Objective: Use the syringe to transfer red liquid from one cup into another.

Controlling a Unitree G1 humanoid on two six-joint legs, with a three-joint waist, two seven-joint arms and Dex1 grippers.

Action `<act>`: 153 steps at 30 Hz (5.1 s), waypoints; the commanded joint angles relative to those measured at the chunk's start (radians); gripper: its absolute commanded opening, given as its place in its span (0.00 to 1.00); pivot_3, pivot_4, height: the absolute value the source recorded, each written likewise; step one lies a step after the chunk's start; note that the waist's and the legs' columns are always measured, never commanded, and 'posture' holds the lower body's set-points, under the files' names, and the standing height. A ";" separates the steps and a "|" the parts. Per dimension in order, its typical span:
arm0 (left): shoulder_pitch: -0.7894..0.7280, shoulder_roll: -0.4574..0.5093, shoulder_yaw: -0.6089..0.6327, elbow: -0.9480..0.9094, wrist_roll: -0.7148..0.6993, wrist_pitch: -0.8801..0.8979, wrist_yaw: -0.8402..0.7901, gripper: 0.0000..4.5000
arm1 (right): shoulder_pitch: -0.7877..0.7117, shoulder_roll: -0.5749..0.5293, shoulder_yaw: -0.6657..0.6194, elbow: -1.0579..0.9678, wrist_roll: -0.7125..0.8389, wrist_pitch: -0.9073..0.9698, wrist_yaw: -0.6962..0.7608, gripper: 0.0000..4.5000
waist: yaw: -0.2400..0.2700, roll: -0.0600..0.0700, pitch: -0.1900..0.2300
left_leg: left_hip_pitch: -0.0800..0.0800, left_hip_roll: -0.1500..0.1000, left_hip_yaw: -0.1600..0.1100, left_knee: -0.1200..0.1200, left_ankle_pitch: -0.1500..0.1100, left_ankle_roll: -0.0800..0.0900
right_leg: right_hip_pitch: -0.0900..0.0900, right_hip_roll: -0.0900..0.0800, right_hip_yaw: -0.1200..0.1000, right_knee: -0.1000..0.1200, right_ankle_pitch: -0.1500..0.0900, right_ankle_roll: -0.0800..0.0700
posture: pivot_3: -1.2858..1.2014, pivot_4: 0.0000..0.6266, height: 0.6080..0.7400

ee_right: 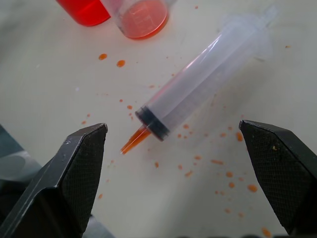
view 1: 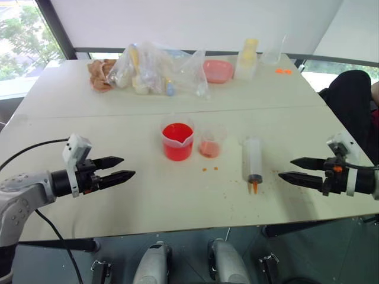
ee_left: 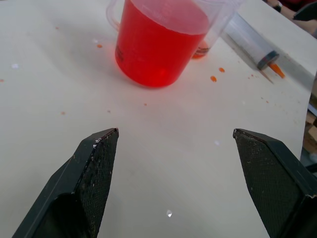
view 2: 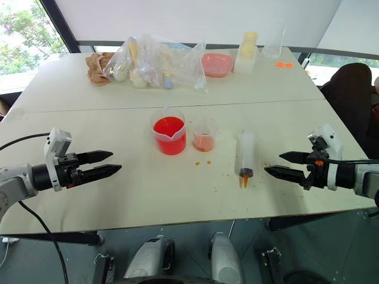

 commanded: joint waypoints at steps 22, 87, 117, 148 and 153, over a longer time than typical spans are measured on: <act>-0.193 0.088 -0.059 0.038 0.008 -0.027 -0.123 0.87 | -0.390 -0.054 0.105 0.131 -0.048 0.272 -0.166 0.99 | -0.004 0.000 0.000 | 0.001 0.000 0.001 0.001 0.000 0.000 | 0.000 0.000 0.000 0.002 0.000 0.000 | 0.52 0.24 1.00; -0.671 0.049 -0.177 0.554 0.293 -0.374 -0.232 0.87 | -0.998 0.823 0.251 0.158 -0.205 -0.290 -0.493 0.32 | -0.022 0.003 0.004 | -0.009 -0.002 0.000 0.002 0.001 -0.002 | -0.015 0.004 0.000 0.015 0.006 0.007 | 0.52 0.24 1.00; -1.049 -0.192 -0.267 0.664 0.358 -0.445 -0.252 0.87 | -0.746 1.001 0.527 0.340 -0.494 -0.680 -0.457 0.32 | -0.032 0.002 0.004 | -0.008 -0.004 -0.002 0.002 0.002 -0.003 | -0.014 0.002 0.000 0.017 0.006 0.007 | 0.52 0.24 1.00; -1.139 -0.286 -0.266 0.844 0.473 -0.662 -0.222 0.01 | -0.705 1.040 0.546 0.310 -0.512 -0.658 -0.475 0.32 | -0.033 0.002 0.004 | -0.008 -0.004 -0.002 0.002 0.002 -0.003 | -0.014 0.002 0.000 0.017 0.006 0.007 | 0.52 0.24 1.00; -1.162 -0.274 -0.257 0.847 0.463 -0.644 -0.227 0.01 | -0.691 1.060 0.558 0.307 -0.510 -0.643 -0.471 0.32 | -0.032 0.002 0.004 | -0.008 -0.004 -0.002 0.002 0.002 -0.003 | -0.014 0.002 0.000 0.017 0.006 0.007 | 0.52 0.24 1.00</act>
